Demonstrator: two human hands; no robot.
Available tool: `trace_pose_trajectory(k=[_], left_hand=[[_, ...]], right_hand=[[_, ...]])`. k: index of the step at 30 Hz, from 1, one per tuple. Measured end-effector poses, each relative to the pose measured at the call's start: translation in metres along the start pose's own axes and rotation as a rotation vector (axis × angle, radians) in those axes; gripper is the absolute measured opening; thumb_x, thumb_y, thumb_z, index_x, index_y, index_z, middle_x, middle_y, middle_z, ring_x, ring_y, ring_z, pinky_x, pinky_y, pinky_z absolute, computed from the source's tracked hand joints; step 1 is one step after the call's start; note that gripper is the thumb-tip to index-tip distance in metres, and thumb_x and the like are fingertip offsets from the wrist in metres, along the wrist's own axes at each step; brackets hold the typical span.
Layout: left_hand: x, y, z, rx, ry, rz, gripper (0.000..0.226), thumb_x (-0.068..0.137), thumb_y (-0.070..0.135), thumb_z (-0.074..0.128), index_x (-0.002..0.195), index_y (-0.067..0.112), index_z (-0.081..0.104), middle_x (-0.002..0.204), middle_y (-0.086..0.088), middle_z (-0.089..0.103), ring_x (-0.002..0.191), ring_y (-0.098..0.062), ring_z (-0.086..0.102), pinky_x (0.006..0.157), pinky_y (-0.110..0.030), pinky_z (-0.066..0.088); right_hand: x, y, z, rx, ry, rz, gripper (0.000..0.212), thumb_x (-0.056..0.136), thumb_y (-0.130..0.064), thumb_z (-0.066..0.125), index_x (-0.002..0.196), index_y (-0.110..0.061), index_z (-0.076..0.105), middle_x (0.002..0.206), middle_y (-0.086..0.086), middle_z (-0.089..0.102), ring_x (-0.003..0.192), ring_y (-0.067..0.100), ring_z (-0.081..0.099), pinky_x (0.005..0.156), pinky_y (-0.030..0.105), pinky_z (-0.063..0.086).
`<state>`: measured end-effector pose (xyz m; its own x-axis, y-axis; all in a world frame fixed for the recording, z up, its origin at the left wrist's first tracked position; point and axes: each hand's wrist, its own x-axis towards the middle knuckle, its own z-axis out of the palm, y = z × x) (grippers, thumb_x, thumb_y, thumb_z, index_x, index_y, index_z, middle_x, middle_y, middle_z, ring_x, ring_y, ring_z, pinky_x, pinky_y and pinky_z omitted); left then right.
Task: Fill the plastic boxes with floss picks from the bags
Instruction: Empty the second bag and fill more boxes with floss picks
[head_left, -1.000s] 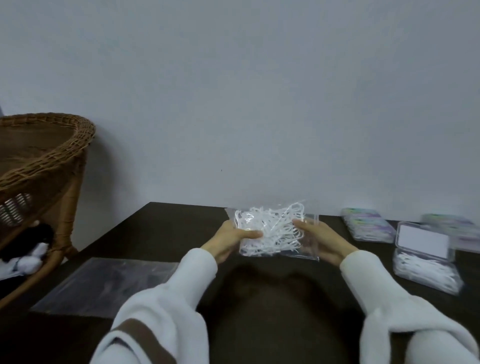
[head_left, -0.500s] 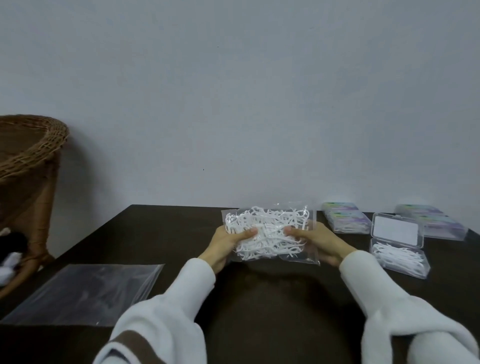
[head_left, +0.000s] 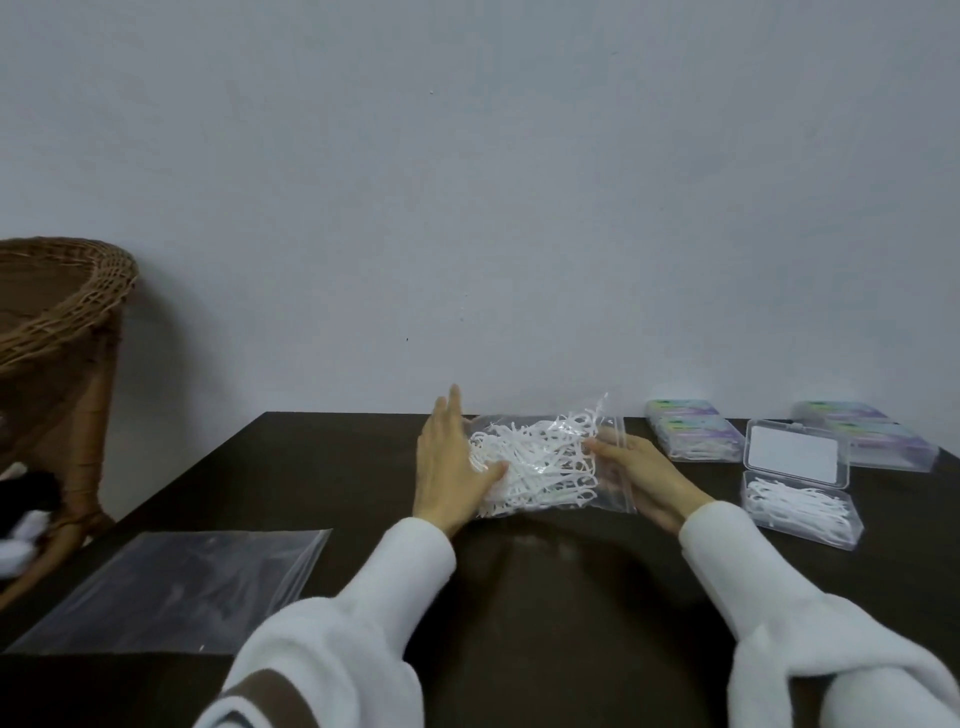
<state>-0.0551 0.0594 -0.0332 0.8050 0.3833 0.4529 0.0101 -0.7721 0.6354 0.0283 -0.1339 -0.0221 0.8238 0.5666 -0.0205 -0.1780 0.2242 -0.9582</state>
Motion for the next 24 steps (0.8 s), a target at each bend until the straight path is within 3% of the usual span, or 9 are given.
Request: trace_pose_trajectory(k=[2,4,5,7,10,14,17,20,24], left_hand=[[-0.004,0.011,0.008,0.244,-0.076,0.167,0.106,0.082,0.038,0.069,0.149,0.028,-0.012,0.156,0.000,-0.021,0.143,-0.018,-0.022,0.112,-0.044,-0.015],[-0.007,0.022,0.020,0.307,-0.143,0.238,0.101,0.083,0.044,0.066,0.148,0.032,-0.011,0.153,0.000,-0.029,0.140,-0.019,-0.029,0.110,-0.045,-0.018],[-0.009,0.029,0.026,0.289,-0.136,0.259,0.097,0.084,0.043,0.065,0.150,0.033,-0.005,0.155,-0.002,-0.022,0.142,-0.020,-0.023,0.114,-0.045,-0.013],[-0.014,0.037,0.037,0.221,-0.007,0.288,0.086,0.083,0.032,0.068,0.149,0.033,0.012,0.146,-0.005,0.014,0.138,-0.023,0.014,0.116,-0.039,0.018],[-0.021,0.048,0.047,-0.009,0.139,0.312,0.061,0.085,0.007,0.061,0.131,0.032,0.030,0.116,0.004,0.044,0.105,-0.013,0.047,0.088,-0.034,0.048],[-0.028,0.057,0.059,-0.260,0.040,0.328,0.032,0.086,0.001,0.048,0.108,0.023,0.044,0.094,0.004,0.050,0.089,-0.012,0.051,0.080,-0.033,0.048],[-0.032,0.062,0.065,-0.458,-0.018,0.290,0.009,0.090,0.021,0.052,0.099,0.020,0.053,0.094,0.002,0.053,0.089,-0.012,0.052,0.081,-0.029,0.047],[-0.033,0.062,0.066,-0.644,-0.024,0.184,0.028,0.086,0.043,0.056,0.092,0.016,0.059,0.088,-0.001,0.059,0.083,-0.015,0.056,0.077,-0.031,0.049],[-0.032,0.060,0.068,-0.724,-0.055,0.084,0.017,0.091,0.026,0.060,0.093,0.010,0.064,0.091,-0.006,0.064,0.088,-0.020,0.059,0.079,-0.026,0.049]], right_hand=[[0.000,-0.001,0.006,0.031,-0.002,0.008,0.019,0.096,-0.010,0.045,0.107,-0.007,0.060,0.107,0.015,0.068,0.092,0.025,0.068,0.072,0.035,0.059],[-0.002,-0.002,0.010,0.054,0.000,0.017,0.025,0.098,-0.015,0.039,0.111,-0.009,0.059,0.110,0.014,0.067,0.100,0.027,0.064,0.083,0.039,0.055],[-0.003,-0.003,0.011,0.057,-0.010,0.016,0.028,0.099,-0.017,0.035,0.114,-0.008,0.058,0.112,0.015,0.065,0.103,0.028,0.062,0.086,0.039,0.052],[-0.005,-0.004,0.013,0.022,-0.046,-0.003,0.036,0.099,-0.020,0.029,0.121,-0.009,0.054,0.116,0.011,0.064,0.105,0.024,0.061,0.092,0.037,0.046],[-0.010,-0.005,0.013,-0.003,-0.088,-0.042,0.039,0.100,-0.026,0.019,0.121,-0.020,0.052,0.114,-0.003,0.063,0.108,0.012,0.056,0.099,0.032,0.035],[-0.014,-0.002,0.009,0.088,-0.126,-0.063,0.046,0.099,-0.028,0.016,0.118,-0.020,0.057,0.121,-0.003,0.062,0.115,0.011,0.054,0.102,0.030,0.035],[-0.020,0.003,0.006,0.062,-0.125,-0.080,0.040,0.100,-0.026,0.021,0.117,-0.023,0.058,0.118,-0.006,0.064,0.105,0.004,0.061,0.088,0.026,0.044],[-0.021,0.010,0.005,0.005,-0.150,-0.129,0.033,0.100,-0.022,0.029,0.119,-0.025,0.056,0.114,-0.007,0.067,0.106,0.005,0.062,0.087,0.024,0.048],[-0.022,0.014,0.003,-0.033,-0.143,-0.200,0.031,0.099,-0.014,0.032,0.114,-0.019,0.059,0.110,0.001,0.069,0.105,0.013,0.064,0.081,0.020,0.053]])
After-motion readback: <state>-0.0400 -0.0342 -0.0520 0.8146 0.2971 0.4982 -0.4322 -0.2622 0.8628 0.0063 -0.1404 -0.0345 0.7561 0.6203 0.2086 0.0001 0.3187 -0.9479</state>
